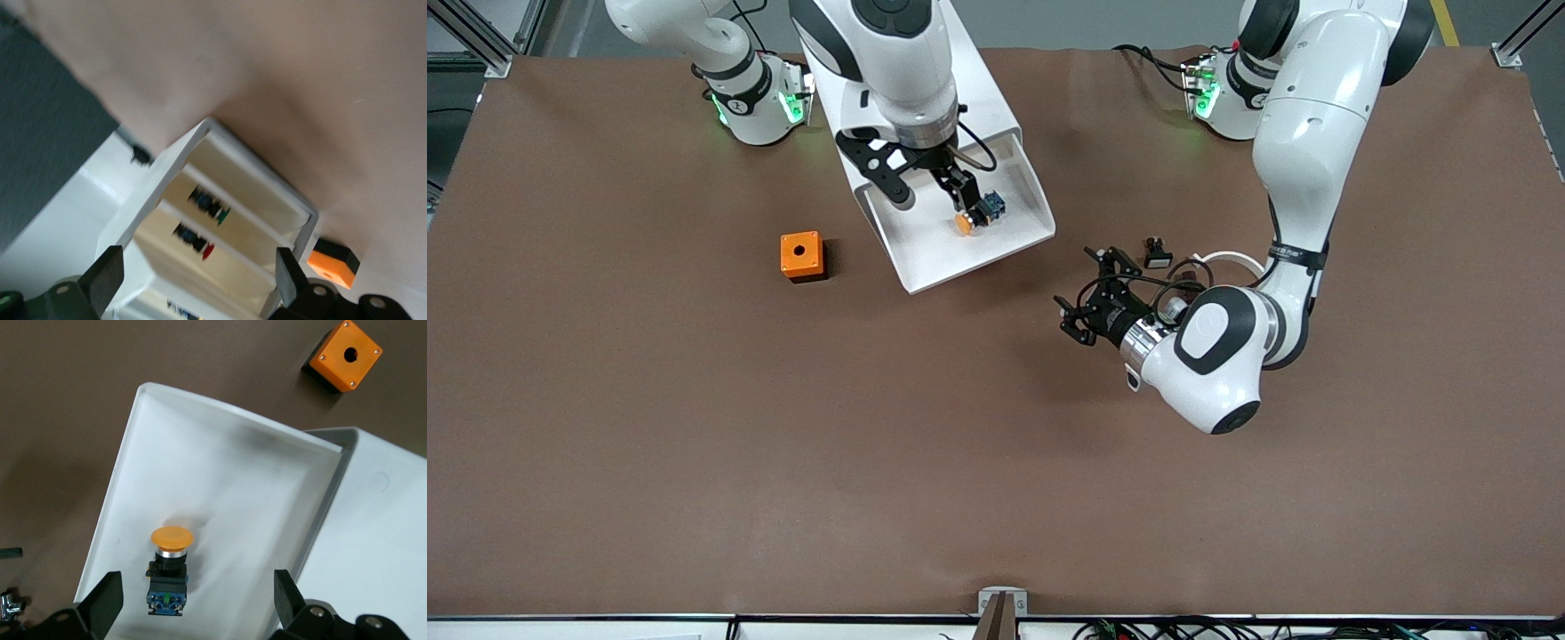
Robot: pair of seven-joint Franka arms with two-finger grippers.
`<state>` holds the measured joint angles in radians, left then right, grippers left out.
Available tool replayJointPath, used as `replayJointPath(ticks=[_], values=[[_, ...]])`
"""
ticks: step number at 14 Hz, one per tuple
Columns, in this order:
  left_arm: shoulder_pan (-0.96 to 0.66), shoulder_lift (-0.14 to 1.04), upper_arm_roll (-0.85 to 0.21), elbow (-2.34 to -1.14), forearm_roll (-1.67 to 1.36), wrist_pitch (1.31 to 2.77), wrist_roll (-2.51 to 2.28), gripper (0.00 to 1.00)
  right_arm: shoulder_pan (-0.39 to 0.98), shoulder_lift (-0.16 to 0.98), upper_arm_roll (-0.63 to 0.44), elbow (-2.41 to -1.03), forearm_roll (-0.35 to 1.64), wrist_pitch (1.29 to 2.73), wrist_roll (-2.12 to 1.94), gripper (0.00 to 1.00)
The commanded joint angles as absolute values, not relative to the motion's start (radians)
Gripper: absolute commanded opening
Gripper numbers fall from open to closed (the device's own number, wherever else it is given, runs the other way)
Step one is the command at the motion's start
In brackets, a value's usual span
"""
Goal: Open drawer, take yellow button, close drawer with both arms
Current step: 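Lower the right gripper into the drawer and grasp the yellow button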
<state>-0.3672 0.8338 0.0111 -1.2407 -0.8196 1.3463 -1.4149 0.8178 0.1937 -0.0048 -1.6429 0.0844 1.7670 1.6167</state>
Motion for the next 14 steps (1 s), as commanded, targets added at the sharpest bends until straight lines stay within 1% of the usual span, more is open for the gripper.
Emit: replayJointPath(ticks=[1,5,8,10,14], values=[[-0.390,0.808,0.020,-1.238,-0.729,1.414,-1.260,1.00,0.862,0.233,-0.017,-1.631,0.055,1.795,1.678,1.00],[-0.388,0.779,0.021,-1.238,-0.628,1.574,-1.094,1.00,0.896,0.294,-0.017,-1.621,0.051,1.836,1.718,1.00],[-0.405,0.755,0.014,-1.239,-0.531,1.644,-1.040,1.00,0.908,0.343,-0.017,-1.597,0.049,1.841,1.724,1.00],[-0.445,0.750,0.012,-1.241,-0.430,1.718,-1.035,1.00,0.910,0.354,-0.017,-1.594,0.046,1.851,1.726,1.00],[-0.471,0.750,0.014,-1.241,-0.410,1.814,-1.035,1.00,0.908,0.373,-0.018,-1.594,0.029,1.855,1.726,1.00]])
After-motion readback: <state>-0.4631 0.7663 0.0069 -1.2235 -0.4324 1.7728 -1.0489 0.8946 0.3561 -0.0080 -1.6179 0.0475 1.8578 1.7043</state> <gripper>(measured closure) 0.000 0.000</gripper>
